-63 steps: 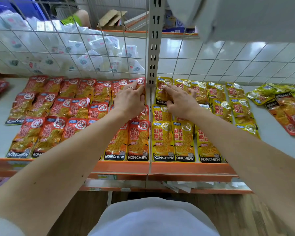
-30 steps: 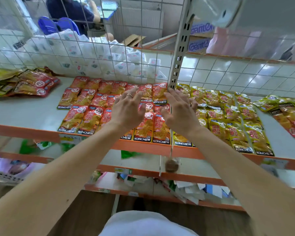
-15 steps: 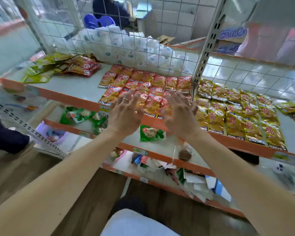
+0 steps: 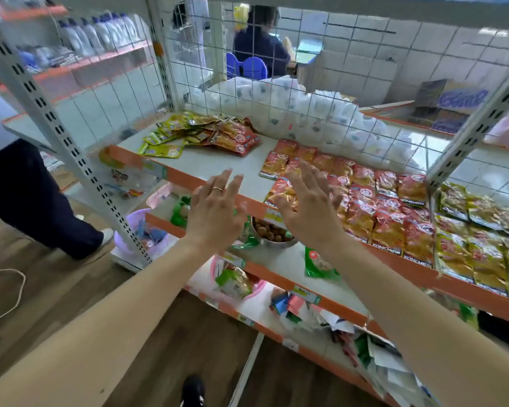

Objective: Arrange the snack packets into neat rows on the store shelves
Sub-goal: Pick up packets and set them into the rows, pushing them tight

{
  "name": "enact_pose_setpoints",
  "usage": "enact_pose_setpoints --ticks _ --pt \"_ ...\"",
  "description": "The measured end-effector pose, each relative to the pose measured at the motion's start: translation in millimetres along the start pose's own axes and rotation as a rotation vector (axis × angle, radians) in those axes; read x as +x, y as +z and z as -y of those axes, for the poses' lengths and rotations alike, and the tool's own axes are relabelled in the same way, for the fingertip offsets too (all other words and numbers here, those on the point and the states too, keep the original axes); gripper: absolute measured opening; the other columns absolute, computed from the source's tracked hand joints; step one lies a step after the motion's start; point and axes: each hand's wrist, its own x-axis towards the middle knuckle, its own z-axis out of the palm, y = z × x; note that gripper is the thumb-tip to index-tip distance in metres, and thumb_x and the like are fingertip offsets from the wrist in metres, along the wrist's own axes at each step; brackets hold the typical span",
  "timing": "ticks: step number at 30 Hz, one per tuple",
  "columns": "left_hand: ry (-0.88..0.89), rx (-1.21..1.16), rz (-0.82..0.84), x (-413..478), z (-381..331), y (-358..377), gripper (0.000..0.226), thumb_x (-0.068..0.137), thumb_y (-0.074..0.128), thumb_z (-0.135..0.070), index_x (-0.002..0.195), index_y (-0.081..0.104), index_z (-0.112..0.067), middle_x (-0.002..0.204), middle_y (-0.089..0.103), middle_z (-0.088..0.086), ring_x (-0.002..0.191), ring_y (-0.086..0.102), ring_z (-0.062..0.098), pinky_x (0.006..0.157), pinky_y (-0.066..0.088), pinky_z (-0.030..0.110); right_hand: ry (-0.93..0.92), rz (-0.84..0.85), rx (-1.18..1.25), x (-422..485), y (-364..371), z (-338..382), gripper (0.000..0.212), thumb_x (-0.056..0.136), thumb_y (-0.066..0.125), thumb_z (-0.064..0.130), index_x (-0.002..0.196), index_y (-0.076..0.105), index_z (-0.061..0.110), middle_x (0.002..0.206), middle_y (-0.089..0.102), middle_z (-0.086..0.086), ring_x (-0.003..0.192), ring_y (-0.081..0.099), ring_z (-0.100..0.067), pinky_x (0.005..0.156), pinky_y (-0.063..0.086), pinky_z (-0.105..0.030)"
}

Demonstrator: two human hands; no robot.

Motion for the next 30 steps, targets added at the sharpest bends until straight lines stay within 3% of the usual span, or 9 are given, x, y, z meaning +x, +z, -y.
enact_pose_setpoints --ticks 6,10,13,20,25,30 --pt "-0.048 -0.024 -0.031 24.7 111.0 -35.0 0.058 0.099 0.048 -0.037 0.154 0.031 -0.028 0.163 0.026 -0.001 0.148 0.019 0.026 0.116 0.019 0.048 -0.062 0.041 -0.008 51.8 60.8 87.9 0.054 0.1 0.051 0.042 0.15 0.038 0.024 0.166 0.016 0.0 0.152 0.007 -0.022 0.118 0.013 -0.062" --pt "-0.06 -0.02 -0.043 36.9 175.5 -52.0 0.057 0.098 0.048 -0.037 0.153 0.035 -0.025 0.161 0.029 0.002 0.146 0.024 0.029 0.116 0.02 0.048 -0.07 0.023 -0.029 84.3 94.2 136.2 0.053 0.1 0.05 0.044 0.148 0.041 0.024 0.165 0.019 0.0 0.152 0.009 -0.019 0.116 0.012 -0.055" --pt "-0.041 -0.015 -0.034 46.4 209.0 -59.8 0.062 0.094 0.036 -0.043 0.152 0.037 -0.022 0.159 0.034 0.005 0.145 0.028 0.031 0.116 0.022 0.048 -0.044 0.017 -0.011 96.0 109.7 159.5 0.051 0.1 0.051 0.041 0.148 0.041 0.025 0.165 0.021 0.001 0.152 0.01 -0.019 0.114 0.009 -0.052" --pt "-0.025 -0.063 0.037 75.0 233.9 -48.9 0.068 0.093 0.027 -0.05 0.156 0.028 -0.023 0.164 0.024 0.003 0.149 0.02 0.029 0.12 0.018 0.051 -0.007 0.032 -0.031 119.3 131.0 165.3 0.053 0.099 0.05 0.044 0.148 0.04 0.027 0.164 0.022 0.002 0.151 0.011 -0.017 0.114 0.01 -0.053" --pt "0.01 -0.03 0.046 102.0 235.6 -29.0 0.06 0.101 0.045 -0.04 0.156 0.028 -0.025 0.163 0.025 0.0 0.149 0.017 0.024 0.117 0.017 0.046 0.041 0.032 -0.025 143.6 137.2 149.1 0.056 0.099 0.05 0.046 0.15 0.039 0.027 0.164 0.024 0.003 0.151 0.013 -0.017 0.115 0.011 -0.053" --pt "0.014 -0.023 0.066 141.2 238.6 -9.2 0.058 0.1 0.045 -0.043 0.154 0.033 -0.025 0.162 0.029 0.001 0.147 0.021 0.024 0.117 0.018 0.046 0.086 0.051 -0.017 172.6 146.2 132.5 0.057 0.1 0.048 0.045 0.152 0.037 0.026 0.163 0.025 0.006 0.15 0.014 -0.014 0.115 0.011 -0.048"
